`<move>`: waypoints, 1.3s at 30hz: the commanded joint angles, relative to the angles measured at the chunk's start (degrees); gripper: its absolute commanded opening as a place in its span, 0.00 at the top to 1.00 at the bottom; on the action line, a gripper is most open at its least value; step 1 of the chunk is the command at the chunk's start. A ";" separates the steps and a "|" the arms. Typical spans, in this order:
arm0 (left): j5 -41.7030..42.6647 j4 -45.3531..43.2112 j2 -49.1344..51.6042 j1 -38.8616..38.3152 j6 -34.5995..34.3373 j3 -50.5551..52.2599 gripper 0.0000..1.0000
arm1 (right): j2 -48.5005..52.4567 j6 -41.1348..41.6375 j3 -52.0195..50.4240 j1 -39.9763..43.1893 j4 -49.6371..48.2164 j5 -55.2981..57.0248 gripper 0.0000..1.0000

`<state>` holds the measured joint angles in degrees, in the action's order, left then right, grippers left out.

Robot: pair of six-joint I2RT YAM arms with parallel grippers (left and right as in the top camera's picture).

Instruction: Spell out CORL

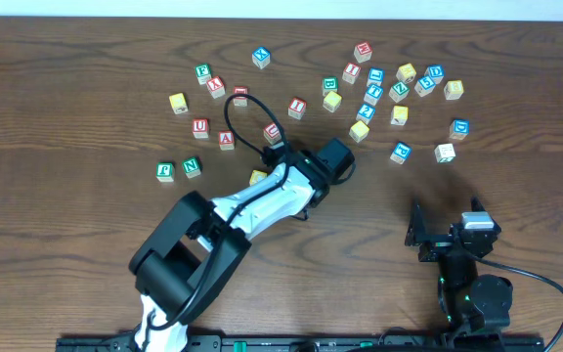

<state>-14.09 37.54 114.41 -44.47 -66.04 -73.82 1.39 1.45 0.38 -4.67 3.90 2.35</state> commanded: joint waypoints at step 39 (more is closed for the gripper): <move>3.56 -0.76 -2.12 -2.54 9.62 0.63 0.89 | 0.02 -0.24 -0.07 0.28 0.20 0.07 0.01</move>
<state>-11.03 36.95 113.71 -45.95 -60.34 -73.78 1.39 1.45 0.38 -4.67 3.90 2.35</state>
